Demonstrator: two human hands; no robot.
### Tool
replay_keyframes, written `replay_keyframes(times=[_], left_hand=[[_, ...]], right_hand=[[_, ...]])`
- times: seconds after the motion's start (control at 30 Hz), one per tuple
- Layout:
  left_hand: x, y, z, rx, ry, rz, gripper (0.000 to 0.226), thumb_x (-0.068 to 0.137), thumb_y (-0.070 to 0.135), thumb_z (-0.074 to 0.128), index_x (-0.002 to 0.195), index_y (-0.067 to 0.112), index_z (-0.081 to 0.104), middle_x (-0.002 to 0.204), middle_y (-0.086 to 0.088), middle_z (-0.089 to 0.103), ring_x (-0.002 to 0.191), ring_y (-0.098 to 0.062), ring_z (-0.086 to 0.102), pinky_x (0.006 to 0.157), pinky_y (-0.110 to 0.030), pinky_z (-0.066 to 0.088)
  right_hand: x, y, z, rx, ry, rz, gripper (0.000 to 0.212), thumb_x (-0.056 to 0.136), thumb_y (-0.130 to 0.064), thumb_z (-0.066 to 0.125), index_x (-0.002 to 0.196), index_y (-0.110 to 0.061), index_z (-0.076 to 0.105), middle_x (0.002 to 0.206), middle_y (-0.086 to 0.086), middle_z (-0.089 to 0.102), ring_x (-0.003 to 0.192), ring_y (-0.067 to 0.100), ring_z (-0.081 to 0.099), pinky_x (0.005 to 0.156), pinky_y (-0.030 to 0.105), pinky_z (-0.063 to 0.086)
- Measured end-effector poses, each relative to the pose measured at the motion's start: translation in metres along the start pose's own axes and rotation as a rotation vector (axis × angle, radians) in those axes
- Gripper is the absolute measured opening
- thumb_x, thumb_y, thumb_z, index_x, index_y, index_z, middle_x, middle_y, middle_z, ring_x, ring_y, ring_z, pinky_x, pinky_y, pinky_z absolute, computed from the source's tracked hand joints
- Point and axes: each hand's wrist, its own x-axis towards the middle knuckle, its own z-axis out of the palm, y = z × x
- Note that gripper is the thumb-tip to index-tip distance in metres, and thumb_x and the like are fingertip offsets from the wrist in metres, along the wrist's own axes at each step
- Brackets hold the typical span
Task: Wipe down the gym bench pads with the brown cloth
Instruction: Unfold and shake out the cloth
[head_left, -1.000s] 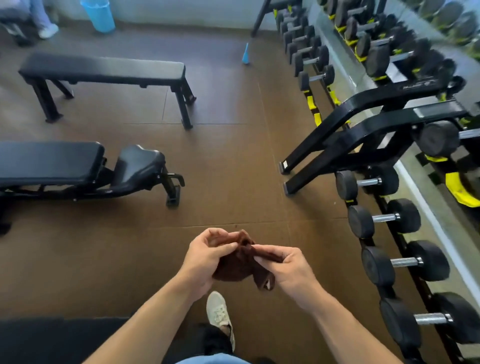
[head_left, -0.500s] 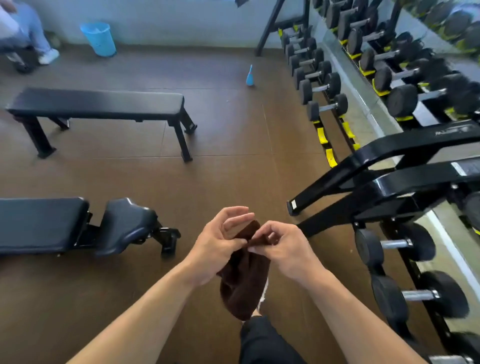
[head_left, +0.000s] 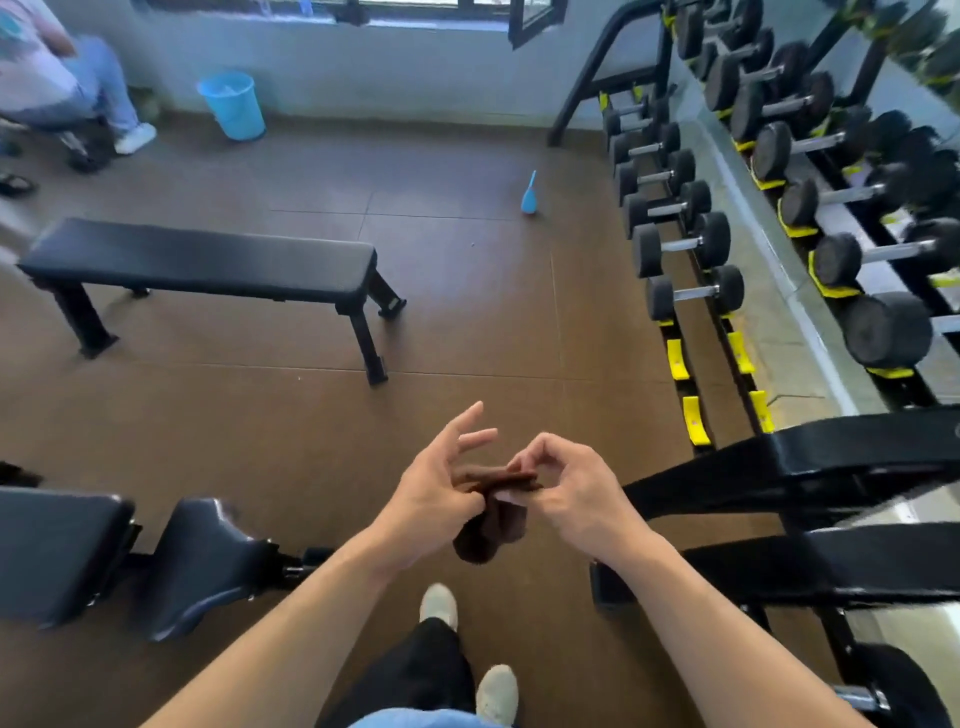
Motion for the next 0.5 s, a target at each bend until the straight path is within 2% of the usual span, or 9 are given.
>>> replay_keyframes(times=[0.03, 0.1, 0.17, 0.27, 0.33, 0.37, 0.43, 0.5], left_hand=[[0.019, 0.000, -0.002, 0.102, 0.079, 0.003, 0.088, 0.083, -0.014, 0.068, 0.149, 0.039, 0.043, 0.140, 0.009, 0.059, 0.116, -0.010, 0.068, 0.094, -0.033, 0.060], [0.058, -0.005, -0.008, 0.289, 0.180, -0.059, 0.068, 0.084, -0.004, 0.070, 0.137, 0.036, 0.056, 0.124, 0.012, 0.066, 0.107, -0.004, 0.068, 0.087, -0.025, 0.060], [0.098, -0.012, -0.021, 0.425, 0.231, -0.186, 0.044, 0.085, 0.007, 0.070, 0.119, 0.034, 0.067, 0.104, 0.015, 0.071, 0.098, -0.006, 0.069, 0.081, -0.026, 0.059], [0.164, -0.008, -0.048, 0.436, 0.197, -0.310, 0.020, 0.081, 0.014, 0.067, 0.090, 0.030, 0.074, 0.083, 0.012, 0.074, 0.079, -0.010, 0.070, 0.071, -0.032, 0.062], [0.212, 0.010, -0.066, 0.432, 0.159, -0.314, 0.016, 0.078, 0.018, 0.064, 0.078, 0.027, 0.077, 0.070, 0.008, 0.074, 0.066, -0.012, 0.068, 0.064, -0.032, 0.061], [0.231, 0.020, -0.073, 0.439, 0.147, -0.300, 0.016, 0.078, 0.019, 0.062, 0.075, 0.026, 0.077, 0.066, 0.008, 0.072, 0.064, -0.012, 0.067, 0.061, -0.029, 0.059], [0.278, 0.042, -0.088, 0.482, 0.116, -0.255, 0.020, 0.081, 0.020, 0.059, 0.073, 0.025, 0.077, 0.064, 0.009, 0.070, 0.064, -0.009, 0.064, 0.058, -0.023, 0.051], [0.326, 0.068, -0.099, 0.514, 0.082, -0.200, 0.025, 0.084, 0.016, 0.055, 0.072, 0.025, 0.075, 0.062, 0.012, 0.067, 0.063, -0.008, 0.060, 0.058, -0.023, 0.046]], right_hand=[[0.018, 0.001, -0.007, 0.020, 0.031, 0.003, 0.028, 0.080, -0.031, 0.091, 0.080, -0.025, 0.064, 0.084, -0.007, 0.072, 0.083, 0.014, 0.066, 0.081, 0.037, 0.058], [0.056, 0.002, -0.021, 0.038, 0.103, -0.001, 0.032, 0.079, -0.031, 0.092, 0.075, -0.029, 0.061, 0.072, -0.012, 0.065, 0.070, 0.008, 0.057, 0.068, 0.026, 0.050], [0.098, 0.007, -0.037, 0.056, 0.118, 0.021, 0.033, 0.078, -0.031, 0.094, 0.074, -0.032, 0.061, 0.067, -0.014, 0.060, 0.063, 0.006, 0.050, 0.062, 0.022, 0.043], [0.161, 0.016, -0.067, 0.014, 0.095, 0.081, 0.032, 0.074, -0.033, 0.096, 0.078, -0.031, 0.064, 0.066, -0.011, 0.062, 0.062, 0.009, 0.050, 0.063, 0.029, 0.044], [0.204, 0.019, -0.088, -0.027, 0.115, 0.142, 0.029, 0.073, -0.037, 0.096, 0.081, -0.030, 0.069, 0.070, -0.008, 0.069, 0.065, 0.011, 0.058, 0.066, 0.036, 0.050], [0.219, 0.019, -0.097, -0.049, 0.129, 0.167, 0.025, 0.075, -0.037, 0.095, 0.083, -0.031, 0.072, 0.074, -0.007, 0.073, 0.069, 0.011, 0.064, 0.068, 0.035, 0.053], [0.256, 0.017, -0.114, -0.072, 0.167, 0.192, 0.016, 0.079, -0.035, 0.092, 0.083, -0.030, 0.077, 0.078, -0.011, 0.076, 0.074, 0.007, 0.068, 0.068, 0.025, 0.054], [0.295, 0.012, -0.126, -0.107, 0.247, 0.216, 0.015, 0.084, -0.037, 0.088, 0.080, -0.029, 0.076, 0.073, -0.013, 0.074, 0.072, 0.004, 0.066, 0.063, 0.012, 0.047]])
